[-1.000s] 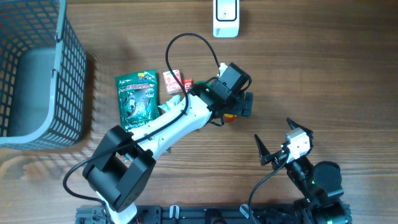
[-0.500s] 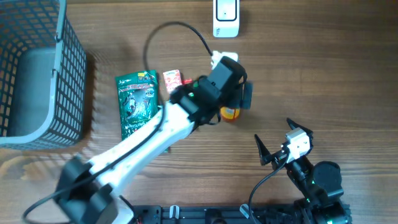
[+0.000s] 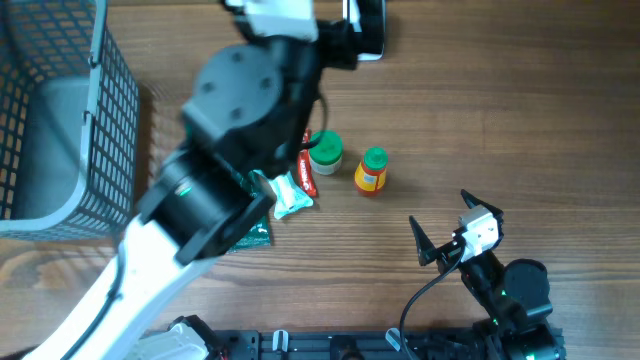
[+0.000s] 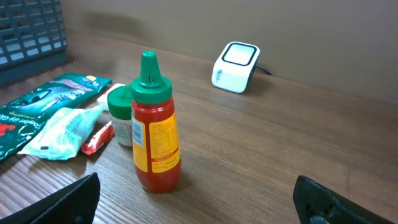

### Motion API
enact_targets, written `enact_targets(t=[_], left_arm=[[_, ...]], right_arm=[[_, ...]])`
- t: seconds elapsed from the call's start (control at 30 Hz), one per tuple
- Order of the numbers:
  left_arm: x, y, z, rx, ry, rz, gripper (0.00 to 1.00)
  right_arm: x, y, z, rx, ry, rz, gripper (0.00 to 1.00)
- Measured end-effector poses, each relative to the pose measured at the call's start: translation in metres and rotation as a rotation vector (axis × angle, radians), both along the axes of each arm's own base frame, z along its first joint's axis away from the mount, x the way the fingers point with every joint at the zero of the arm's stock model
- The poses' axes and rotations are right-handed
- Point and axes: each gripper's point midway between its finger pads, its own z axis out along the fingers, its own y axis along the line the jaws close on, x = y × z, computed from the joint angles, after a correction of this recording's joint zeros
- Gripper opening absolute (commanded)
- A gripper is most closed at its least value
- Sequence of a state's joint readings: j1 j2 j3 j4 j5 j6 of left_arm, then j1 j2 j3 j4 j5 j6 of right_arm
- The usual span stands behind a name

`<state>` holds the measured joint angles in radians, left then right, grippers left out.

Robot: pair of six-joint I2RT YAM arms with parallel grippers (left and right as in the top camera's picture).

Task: Scan the item barcode
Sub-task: 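Release the bottle and retract the left arm to the rest pose, then raise the right gripper and move it toward the sauce bottle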

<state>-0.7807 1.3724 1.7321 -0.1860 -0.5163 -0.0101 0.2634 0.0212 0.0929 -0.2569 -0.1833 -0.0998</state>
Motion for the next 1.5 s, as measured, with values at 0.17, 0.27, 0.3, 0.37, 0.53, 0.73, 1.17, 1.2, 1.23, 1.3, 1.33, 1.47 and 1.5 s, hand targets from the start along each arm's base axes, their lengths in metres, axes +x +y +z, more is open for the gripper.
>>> enact_targets(t=[0.17,0.27,0.3,0.37,0.53,0.73,1.17,1.2,1.23,1.3,1.33,1.47,1.5], left_arm=[[-0.014,0.022,-0.023,0.291,0.06,0.057,1.0],[-0.017,0.026,-0.033,0.402,0.075,0.062,1.0],[-0.017,0.026,-0.034,0.416,0.074,0.062,1.0],[-0.021,0.03,-0.032,0.433,0.067,0.061,1.0],[-0.048,0.051,-0.014,0.394,0.034,0.046,1.0],[-0.099,0.098,0.011,0.274,-0.049,0.017,1.0],[-0.232,0.22,0.007,0.056,-0.277,0.235,1.0],[-0.255,0.227,0.015,0.026,-0.34,0.263,1.0],[-0.28,0.231,0.025,-0.005,-0.414,0.285,1.0],[-0.309,0.233,0.035,-0.048,-0.494,0.29,1.0],[-0.317,0.233,0.037,-0.068,-0.515,0.285,1.0],[-0.31,0.232,0.027,-0.114,-0.462,0.262,1.0],[-0.304,0.231,0.023,-0.122,-0.44,0.259,1.0]], right_arm=[[0.001,-0.003,0.0,-0.043,-0.02,-0.008,1.0],[0.003,-0.007,0.0,-0.13,-0.058,-0.016,1.0],[0.003,-0.008,0.0,-0.165,-0.073,-0.015,1.0],[0.004,-0.008,0.0,-0.214,-0.094,-0.011,1.0],[0.003,-0.005,0.003,-0.308,-0.154,0.029,0.99],[-0.023,0.038,0.01,-0.223,-0.198,0.31,1.0],[-0.166,0.098,0.062,0.176,-0.149,1.201,1.0],[-0.178,0.096,0.067,0.187,-0.131,1.261,1.0],[-0.182,0.096,0.068,0.195,-0.108,1.284,1.0],[-0.189,0.094,0.073,0.193,-0.108,1.313,1.0],[-0.189,0.094,0.076,0.195,-0.114,1.309,1.0],[-0.152,0.096,0.096,0.358,-0.045,1.074,1.0],[-0.143,0.094,0.1,0.395,-0.039,1.02,1.0]])
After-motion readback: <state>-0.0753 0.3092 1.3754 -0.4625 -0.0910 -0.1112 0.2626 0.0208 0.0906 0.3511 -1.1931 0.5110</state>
